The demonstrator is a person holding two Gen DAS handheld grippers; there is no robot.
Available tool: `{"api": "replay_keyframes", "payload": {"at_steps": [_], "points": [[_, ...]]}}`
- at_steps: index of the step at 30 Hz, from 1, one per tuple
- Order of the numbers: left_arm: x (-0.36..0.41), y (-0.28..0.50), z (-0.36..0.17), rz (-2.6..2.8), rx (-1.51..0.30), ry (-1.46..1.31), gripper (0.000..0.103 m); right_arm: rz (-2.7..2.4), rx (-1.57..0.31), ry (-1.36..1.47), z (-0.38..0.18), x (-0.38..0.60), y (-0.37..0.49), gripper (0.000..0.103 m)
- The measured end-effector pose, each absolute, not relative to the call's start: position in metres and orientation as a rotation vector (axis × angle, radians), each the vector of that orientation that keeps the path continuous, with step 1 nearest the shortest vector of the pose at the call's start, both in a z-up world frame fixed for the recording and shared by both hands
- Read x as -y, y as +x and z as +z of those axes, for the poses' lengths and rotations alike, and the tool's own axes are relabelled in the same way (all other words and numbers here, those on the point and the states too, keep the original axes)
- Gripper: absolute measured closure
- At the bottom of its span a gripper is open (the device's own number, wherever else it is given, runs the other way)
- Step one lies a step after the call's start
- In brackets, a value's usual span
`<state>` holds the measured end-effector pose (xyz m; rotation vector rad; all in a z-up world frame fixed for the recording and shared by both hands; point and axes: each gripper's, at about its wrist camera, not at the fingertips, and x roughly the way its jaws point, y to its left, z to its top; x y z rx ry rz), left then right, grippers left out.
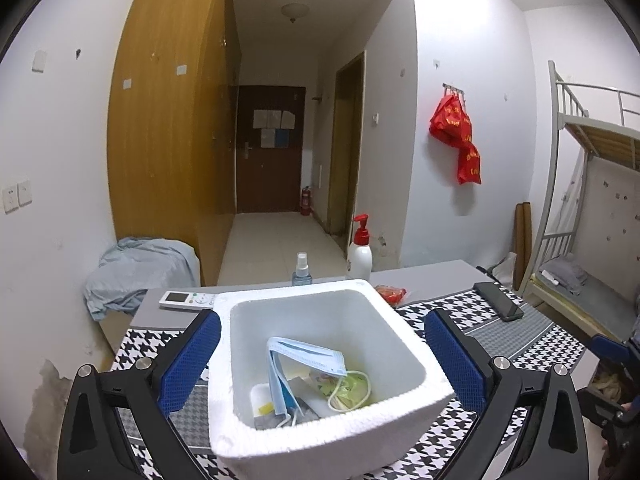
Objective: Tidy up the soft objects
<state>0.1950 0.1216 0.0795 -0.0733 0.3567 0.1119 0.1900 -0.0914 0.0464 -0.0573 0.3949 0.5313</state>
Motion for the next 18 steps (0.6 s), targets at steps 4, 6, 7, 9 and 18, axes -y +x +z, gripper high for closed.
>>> {"api": "replay_keyframes", "payload": {"at_steps": [4, 6, 7, 9, 18], "points": [[-0.119, 0.186, 0.084, 0.114, -0.35, -0.072, 0.001, 0.536, -0.381, -0.054, 0.05, 0.096, 0.181, 0.0], [-0.116, 0.182, 0.086, 0.115, -0.348, -0.071, 0.001, 0.531, -0.375, -0.058, 0.051, 0.098, 0.177, 0.0], [-0.115, 0.179, 0.086, 0.115, -0.345, -0.068, 0.001, 0.527, -0.374, -0.057, 0.052, 0.099, 0.176, 0.0], [-0.112, 0.174, 0.087, 0.112, -0.342, -0.067, 0.001, 0.527, -0.373, -0.052, 0.053, 0.102, 0.172, 0.0], [-0.096, 0.15, 0.096, 0.121, -0.315, -0.062, 0.001, 0.529, -0.348, -0.045, 0.059, 0.117, 0.157, 0.0]]}}
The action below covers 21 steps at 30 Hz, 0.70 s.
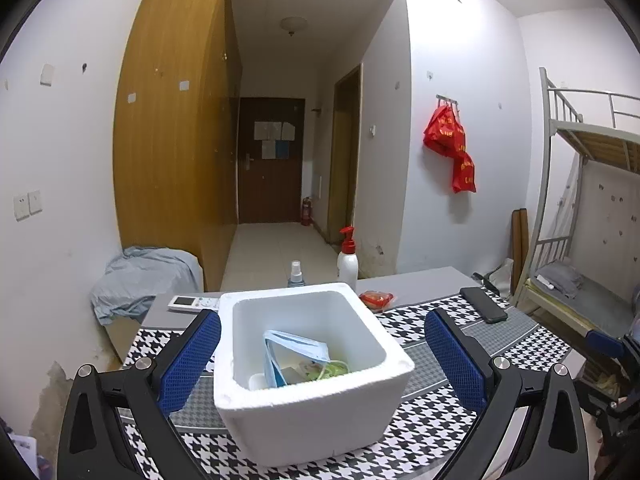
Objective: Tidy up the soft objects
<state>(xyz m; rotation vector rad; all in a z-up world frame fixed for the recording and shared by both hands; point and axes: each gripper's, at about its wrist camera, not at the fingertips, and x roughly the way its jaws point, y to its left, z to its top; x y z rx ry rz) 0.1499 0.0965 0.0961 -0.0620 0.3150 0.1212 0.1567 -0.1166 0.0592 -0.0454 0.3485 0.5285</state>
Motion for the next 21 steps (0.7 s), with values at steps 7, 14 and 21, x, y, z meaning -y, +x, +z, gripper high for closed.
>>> {"api": "replay_keyframes", "payload": {"at_steps": [7, 14, 21], "points": [[-0.088, 0.128, 0.1, 0.14, -0.289, -0.073, 0.001, 0.563, -0.326, -0.045, 0.064, 0.125, 0.139, 0.0], [-0.074, 0.105, 0.104, 0.131, -0.267, -0.053, 0.001, 0.58, -0.293, -0.055, 0.068, 0.132, 0.121, 0.0], [-0.066, 0.08, 0.108, 0.135, -0.247, -0.046, 0.001, 0.611, -0.267, -0.052, 0.068, 0.134, 0.106, 0.0]]}}
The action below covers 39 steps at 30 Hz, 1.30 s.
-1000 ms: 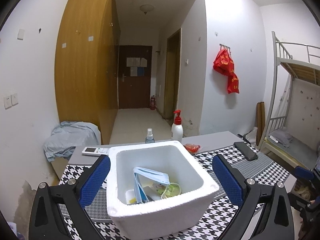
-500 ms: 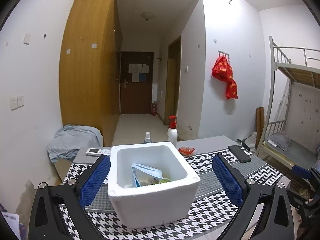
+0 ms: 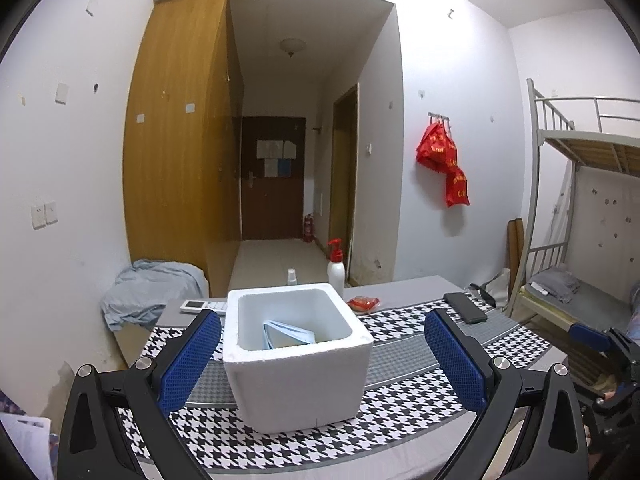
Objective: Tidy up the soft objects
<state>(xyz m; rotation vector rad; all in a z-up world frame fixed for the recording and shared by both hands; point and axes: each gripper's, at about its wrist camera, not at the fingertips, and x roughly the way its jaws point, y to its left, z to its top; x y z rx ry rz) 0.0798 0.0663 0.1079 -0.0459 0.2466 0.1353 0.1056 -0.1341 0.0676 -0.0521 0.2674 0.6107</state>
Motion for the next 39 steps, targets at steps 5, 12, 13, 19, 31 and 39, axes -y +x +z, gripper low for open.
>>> {"api": "replay_keyframes", "payload": {"at_steps": [5, 12, 13, 19, 31, 39], "points": [[-0.062, 0.061, 0.11, 0.127, -0.222, -0.057, 0.001, 0.625, -0.257, -0.045, 0.07, 0.136, 0.097, 0.0], [-0.048, 0.034, 0.11, 0.127, -0.19, -0.039, 0.001, 0.634, -0.232, -0.054, 0.07, 0.136, 0.079, 0.0], [-0.046, 0.03, 0.11, 0.123, -0.185, -0.039, 0.001, 0.637, -0.227, -0.055, 0.07, 0.136, 0.076, 0.0], [-0.038, 0.004, 0.109, 0.11, -0.154, -0.041, 0.001, 0.642, -0.209, -0.061, 0.07, 0.137, 0.058, 0.0], [-0.03, -0.024, 0.1, 0.127, -0.139, -0.041, 0.001, 0.638, -0.171, -0.068, 0.071, 0.137, 0.029, 0.0], [-0.032, -0.035, 0.091, 0.172, -0.139, -0.056, 0.001, 0.646, -0.134, -0.054, 0.071, 0.138, 0.016, 0.0]]}}
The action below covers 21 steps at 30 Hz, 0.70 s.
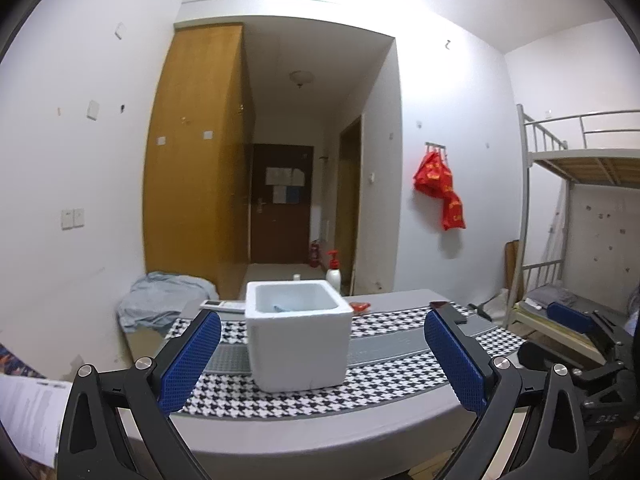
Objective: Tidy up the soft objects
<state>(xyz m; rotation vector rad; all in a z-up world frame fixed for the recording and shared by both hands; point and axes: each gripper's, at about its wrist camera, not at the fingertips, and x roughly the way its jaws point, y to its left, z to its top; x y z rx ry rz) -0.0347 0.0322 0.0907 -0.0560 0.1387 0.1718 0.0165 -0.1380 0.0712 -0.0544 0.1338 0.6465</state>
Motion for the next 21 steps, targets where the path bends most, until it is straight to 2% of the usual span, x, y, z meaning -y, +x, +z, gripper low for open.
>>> {"api": "replay_keyframes", "payload": {"at_steps": [21], "points": [[-0.022, -0.042, 0.065, 0.242, -0.123, -0.037, 0.001, 0.632, -0.134, -0.038, 0.054, 0.14, 0.011, 0.0]]}}
